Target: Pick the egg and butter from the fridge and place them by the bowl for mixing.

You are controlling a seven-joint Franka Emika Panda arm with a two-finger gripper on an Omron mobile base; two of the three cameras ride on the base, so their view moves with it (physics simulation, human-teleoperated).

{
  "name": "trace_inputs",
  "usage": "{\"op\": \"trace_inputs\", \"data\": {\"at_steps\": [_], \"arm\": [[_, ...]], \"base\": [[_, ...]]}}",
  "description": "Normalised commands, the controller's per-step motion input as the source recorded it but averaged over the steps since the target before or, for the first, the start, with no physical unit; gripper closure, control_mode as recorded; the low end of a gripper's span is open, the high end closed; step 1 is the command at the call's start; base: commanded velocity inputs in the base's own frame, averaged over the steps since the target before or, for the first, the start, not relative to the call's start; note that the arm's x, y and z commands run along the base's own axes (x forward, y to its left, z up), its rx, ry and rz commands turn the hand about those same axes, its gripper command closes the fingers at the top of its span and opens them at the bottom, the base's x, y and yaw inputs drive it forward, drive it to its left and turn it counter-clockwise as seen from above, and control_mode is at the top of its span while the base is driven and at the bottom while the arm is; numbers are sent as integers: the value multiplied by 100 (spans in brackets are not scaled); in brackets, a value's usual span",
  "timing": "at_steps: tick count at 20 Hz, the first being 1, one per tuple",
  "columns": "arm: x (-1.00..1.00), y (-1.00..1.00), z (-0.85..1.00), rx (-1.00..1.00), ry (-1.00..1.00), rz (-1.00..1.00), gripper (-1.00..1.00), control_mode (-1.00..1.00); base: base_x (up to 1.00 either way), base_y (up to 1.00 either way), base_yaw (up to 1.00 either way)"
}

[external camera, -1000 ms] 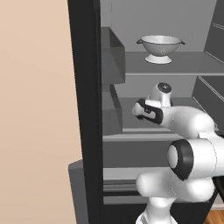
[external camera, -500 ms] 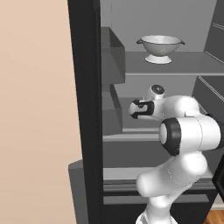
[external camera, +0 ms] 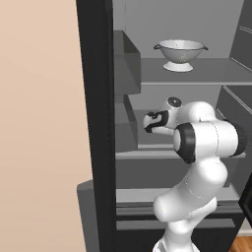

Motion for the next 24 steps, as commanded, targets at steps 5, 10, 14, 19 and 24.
{"op": "trace_inputs", "data": {"at_steps": [5, 10, 14, 19, 24], "arm": [[0, -1, -26, 0, 2, 0, -100, -100], [0, 1, -18, 3, 5, 0, 100, -100], [0, 0, 0, 0, 0, 0, 100, -100], [0, 0, 0, 0, 0, 0, 100, -100], [-41, -1, 20, 1, -33, 0, 100, -100]], "base": [[0, 0, 0], [0, 0, 0], [0, 0, 0], [0, 0, 0], [0, 0, 0]]}}
